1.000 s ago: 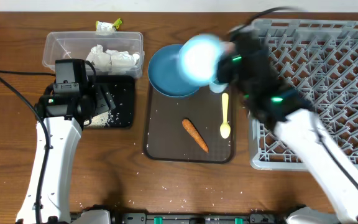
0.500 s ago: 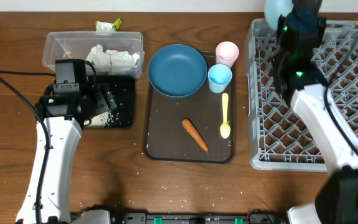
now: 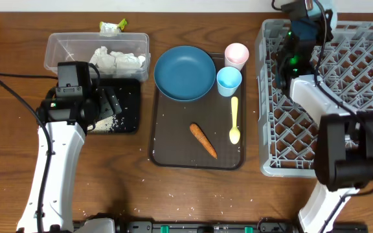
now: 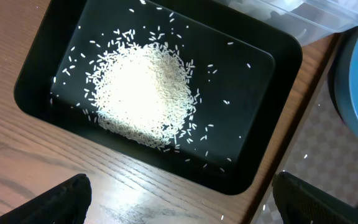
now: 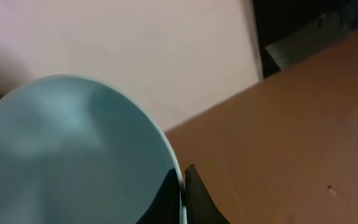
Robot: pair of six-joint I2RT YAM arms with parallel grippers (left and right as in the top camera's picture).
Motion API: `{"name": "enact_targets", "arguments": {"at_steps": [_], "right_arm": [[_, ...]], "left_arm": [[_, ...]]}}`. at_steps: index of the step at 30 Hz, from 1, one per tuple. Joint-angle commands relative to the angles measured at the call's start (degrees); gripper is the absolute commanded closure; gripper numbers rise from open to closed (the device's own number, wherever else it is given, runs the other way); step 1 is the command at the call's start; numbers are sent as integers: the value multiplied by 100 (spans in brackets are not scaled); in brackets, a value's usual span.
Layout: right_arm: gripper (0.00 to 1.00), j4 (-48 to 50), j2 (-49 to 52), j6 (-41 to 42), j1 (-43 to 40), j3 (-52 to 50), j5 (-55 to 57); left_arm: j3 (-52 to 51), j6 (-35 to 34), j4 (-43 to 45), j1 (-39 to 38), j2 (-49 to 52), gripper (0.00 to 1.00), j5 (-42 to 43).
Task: Sort waste into correct bins and load items into the dishwasher rack
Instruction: 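Carry the bowl with the right gripper and place it in the dish rack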
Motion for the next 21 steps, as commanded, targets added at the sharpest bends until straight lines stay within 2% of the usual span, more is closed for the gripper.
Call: {"name": "enact_targets", "arguments": {"at_steps": [1,8,21], "right_arm": [[99,44,162,-358,-229,26,251],[99,44,365,-15,-378,26,-173],[99,387,387,-24,-411,26,-1460]], "left_arm": [[-57,31,-7,26,26,4,-72],[-57,33,-7,24,26,4,-72],[-57,33,-7,24,26,4,-70]]}}
